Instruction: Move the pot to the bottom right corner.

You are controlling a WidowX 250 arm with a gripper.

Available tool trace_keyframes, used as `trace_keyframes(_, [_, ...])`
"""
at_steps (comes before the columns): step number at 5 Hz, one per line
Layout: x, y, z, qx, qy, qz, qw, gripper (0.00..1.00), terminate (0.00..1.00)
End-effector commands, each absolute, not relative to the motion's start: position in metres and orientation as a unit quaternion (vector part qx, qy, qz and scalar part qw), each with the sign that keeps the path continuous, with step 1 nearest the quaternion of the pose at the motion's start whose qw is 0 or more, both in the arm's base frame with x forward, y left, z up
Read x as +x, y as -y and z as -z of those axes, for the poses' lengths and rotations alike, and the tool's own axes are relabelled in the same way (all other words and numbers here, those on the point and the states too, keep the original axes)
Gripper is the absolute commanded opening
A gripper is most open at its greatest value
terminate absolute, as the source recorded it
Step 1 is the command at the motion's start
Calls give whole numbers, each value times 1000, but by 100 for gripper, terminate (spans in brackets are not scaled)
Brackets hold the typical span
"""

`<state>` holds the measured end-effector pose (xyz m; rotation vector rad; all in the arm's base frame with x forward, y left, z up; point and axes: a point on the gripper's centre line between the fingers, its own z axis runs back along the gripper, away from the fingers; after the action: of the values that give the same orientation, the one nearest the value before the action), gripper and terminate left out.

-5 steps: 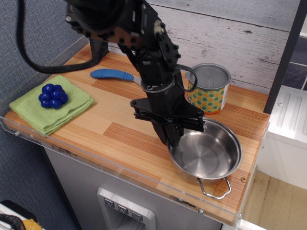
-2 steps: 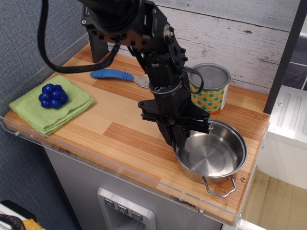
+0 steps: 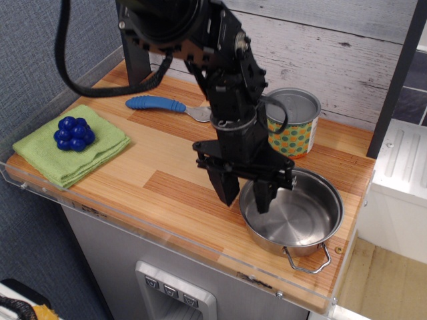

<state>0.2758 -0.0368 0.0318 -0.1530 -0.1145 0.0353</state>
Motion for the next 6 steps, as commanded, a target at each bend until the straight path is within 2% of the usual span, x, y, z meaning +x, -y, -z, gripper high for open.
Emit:
trace_keyframes(1, [269, 30, -89, -65, 113, -32, 991, 100, 0])
trace_keyframes(2, [277, 24, -102, -50, 98, -37, 993, 100, 0])
trace_keyframes(4, [302, 10, -131, -22, 96, -50, 994, 100, 0])
trace_keyframes(5, [313, -10, -136, 9, 102, -58, 993, 100, 0])
trace_keyframes(6, [323, -37, -135, 5, 107, -69, 992, 100, 0])
